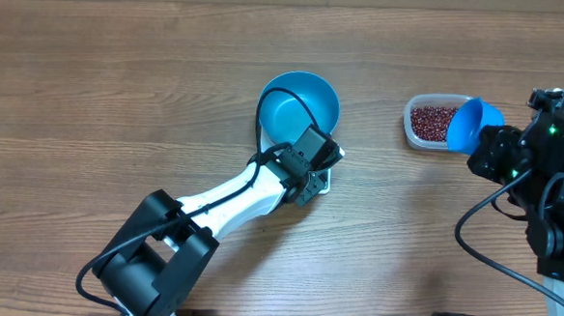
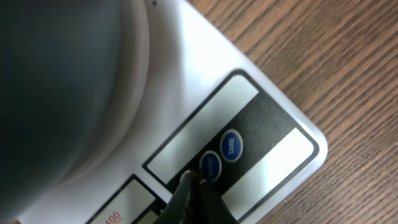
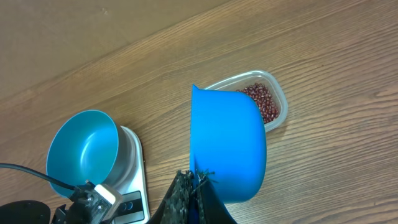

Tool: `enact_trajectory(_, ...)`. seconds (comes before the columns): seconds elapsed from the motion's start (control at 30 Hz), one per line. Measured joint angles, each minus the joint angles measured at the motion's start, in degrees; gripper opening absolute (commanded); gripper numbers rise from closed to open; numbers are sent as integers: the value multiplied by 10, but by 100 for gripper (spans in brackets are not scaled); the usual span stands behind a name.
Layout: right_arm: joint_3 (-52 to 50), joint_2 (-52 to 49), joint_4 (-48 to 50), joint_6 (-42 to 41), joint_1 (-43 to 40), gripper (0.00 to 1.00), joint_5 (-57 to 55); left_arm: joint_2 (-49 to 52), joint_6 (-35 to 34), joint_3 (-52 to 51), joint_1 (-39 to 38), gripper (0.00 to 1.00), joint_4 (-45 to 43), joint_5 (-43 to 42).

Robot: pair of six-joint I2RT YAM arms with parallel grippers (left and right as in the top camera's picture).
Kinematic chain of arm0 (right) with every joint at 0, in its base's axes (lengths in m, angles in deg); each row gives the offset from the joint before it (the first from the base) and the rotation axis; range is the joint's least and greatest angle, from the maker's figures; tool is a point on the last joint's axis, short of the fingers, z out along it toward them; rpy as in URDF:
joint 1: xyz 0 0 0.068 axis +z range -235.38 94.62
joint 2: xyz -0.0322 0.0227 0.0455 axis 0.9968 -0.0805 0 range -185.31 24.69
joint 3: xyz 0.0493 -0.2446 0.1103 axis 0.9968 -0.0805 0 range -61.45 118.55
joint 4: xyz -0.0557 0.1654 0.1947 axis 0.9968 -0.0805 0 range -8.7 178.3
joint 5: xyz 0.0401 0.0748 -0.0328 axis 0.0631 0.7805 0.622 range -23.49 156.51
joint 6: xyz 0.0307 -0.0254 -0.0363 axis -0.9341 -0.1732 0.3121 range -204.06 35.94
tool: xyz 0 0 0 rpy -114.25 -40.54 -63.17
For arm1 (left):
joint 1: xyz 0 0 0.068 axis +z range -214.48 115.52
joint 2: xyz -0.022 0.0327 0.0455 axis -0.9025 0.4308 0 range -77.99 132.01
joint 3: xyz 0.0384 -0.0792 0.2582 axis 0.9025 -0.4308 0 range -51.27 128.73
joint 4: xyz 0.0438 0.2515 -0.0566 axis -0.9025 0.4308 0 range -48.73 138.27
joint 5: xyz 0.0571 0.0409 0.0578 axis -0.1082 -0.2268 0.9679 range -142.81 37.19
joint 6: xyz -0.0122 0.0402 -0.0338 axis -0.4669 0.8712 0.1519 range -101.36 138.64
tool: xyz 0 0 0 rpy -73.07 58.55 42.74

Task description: Scoop item into bowl and weigh 150g on scale

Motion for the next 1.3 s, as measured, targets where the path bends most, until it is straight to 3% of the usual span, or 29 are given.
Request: enact_trajectory(1.3, 0, 0, -1, 0, 0, 4, 0, 4, 6, -3, 0, 4, -5, 11)
